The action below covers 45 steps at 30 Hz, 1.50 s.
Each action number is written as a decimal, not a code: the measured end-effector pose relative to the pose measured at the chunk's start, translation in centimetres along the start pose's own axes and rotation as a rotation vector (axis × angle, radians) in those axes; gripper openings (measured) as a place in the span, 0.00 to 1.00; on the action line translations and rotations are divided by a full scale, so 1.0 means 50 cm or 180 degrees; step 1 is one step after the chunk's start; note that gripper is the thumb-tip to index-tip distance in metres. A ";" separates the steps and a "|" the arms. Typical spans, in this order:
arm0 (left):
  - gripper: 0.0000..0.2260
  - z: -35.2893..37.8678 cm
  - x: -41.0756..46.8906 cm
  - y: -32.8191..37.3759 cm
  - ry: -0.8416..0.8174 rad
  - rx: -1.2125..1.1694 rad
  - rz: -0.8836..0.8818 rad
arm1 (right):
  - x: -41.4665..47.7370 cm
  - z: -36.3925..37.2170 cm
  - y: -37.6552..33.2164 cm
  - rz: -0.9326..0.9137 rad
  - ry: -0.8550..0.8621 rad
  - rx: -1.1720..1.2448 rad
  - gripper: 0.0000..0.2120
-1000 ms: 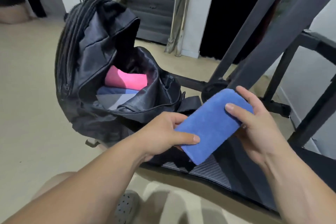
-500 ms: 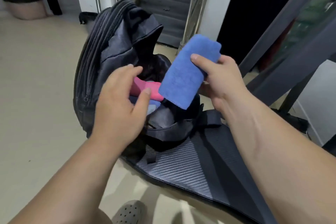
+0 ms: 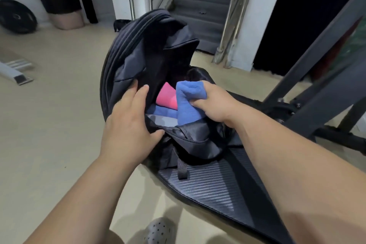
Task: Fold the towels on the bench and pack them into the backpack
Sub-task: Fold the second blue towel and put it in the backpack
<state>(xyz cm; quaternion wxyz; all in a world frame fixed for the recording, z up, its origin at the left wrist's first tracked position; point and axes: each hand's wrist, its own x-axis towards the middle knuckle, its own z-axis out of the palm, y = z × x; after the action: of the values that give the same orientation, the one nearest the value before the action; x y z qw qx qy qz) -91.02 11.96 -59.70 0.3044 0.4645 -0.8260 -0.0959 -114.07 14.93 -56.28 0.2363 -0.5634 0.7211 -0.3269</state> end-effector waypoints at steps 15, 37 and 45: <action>0.18 0.008 -0.001 -0.015 -0.0371 0.0439 0.0171 | 0.167 0.111 -0.038 0.0135 -0.0678 -0.2252 0.28; 0.21 0.014 0.001 -0.008 -0.0546 0.0704 0.0109 | 0.114 0.107 -0.062 -0.1239 0.0042 -0.3281 0.25; 0.23 0.008 -0.001 -0.011 -0.0536 0.0679 0.0186 | 0.107 0.148 -0.056 -0.0184 -0.1642 -0.3086 0.39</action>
<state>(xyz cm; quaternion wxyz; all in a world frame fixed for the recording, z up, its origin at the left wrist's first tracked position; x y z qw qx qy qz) -90.83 11.63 -60.28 0.1856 0.4603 -0.8673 -0.0373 -108.32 7.83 -59.06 0.1097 -0.6891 0.6920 0.1850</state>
